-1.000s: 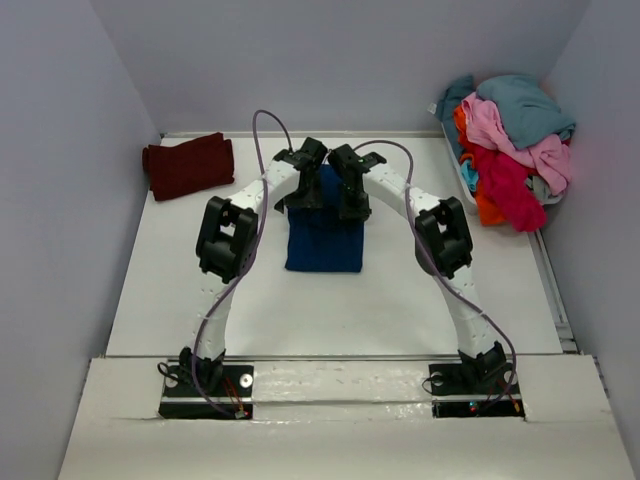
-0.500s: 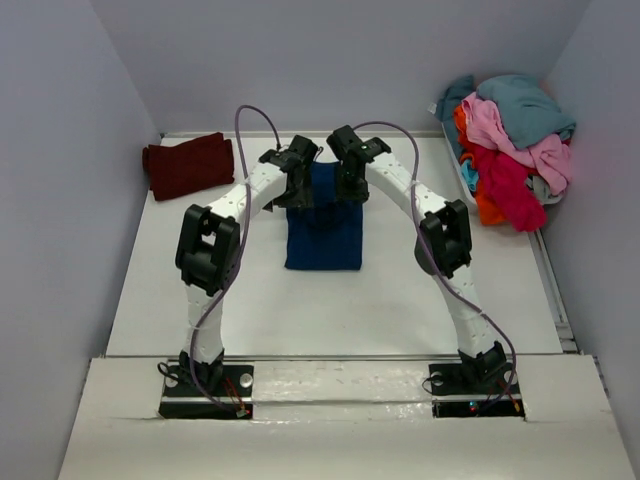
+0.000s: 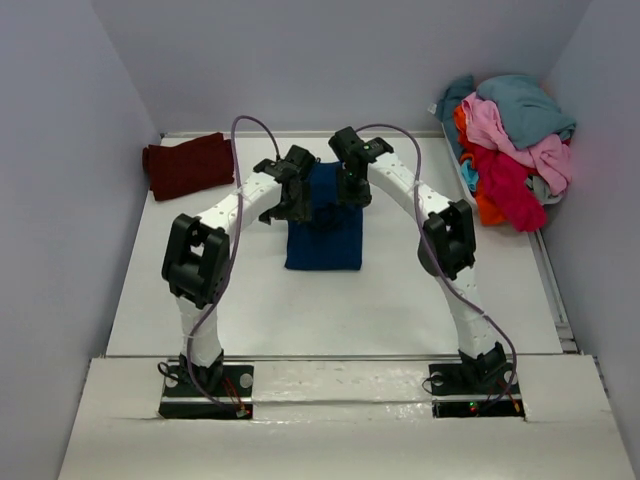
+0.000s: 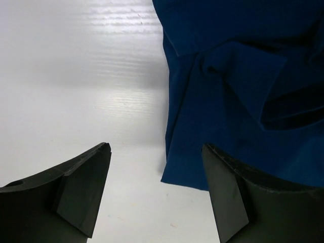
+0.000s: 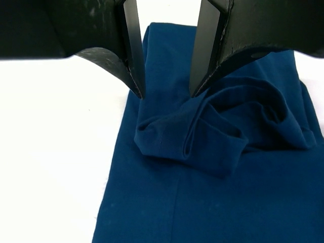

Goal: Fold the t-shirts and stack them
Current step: Fold the folded rectangular tshirt in 1/3 of the way, then grab one side of the 2/3 rectangular tshirt with both arms

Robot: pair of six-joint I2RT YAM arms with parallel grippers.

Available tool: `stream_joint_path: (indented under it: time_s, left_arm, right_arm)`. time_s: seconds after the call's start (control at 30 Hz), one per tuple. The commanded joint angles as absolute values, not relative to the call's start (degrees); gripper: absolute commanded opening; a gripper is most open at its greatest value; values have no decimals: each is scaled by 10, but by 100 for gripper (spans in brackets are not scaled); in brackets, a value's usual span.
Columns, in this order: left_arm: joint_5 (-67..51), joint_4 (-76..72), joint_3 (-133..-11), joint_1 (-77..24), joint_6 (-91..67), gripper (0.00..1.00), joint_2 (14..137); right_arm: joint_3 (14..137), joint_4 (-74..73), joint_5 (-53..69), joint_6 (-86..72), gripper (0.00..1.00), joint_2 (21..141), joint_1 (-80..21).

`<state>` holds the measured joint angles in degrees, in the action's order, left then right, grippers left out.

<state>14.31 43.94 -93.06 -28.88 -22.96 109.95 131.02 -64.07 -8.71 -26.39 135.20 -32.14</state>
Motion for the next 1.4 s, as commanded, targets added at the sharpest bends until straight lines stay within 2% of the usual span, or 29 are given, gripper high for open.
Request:
stream_joint_path:
  time_s: [0.0,0.2,0.73,1.1,1.37]
  left_arm:
    - [121,446,-917,-301,-213,84,1085]
    - [113,446,-949,-323,-205,84,1128]
    - [112,424,-988,-333,-206,84,1220]
    - [158,479,-1172,-333,-200,84,1305]
    - [180,481,-1206,-323,-211,85,1323]
  right_arm:
    - [1296,-648,-60,-256,46,1316,-319]
    - [1239,-628,-54,-258,45,1294,-319]
    - [1183,-617,-40,-269,45,1262,-352]
    - [1119,-594,-38,-276,45,1240,-368]
    - [1103,-584,-34,-278,45,1234,-374]
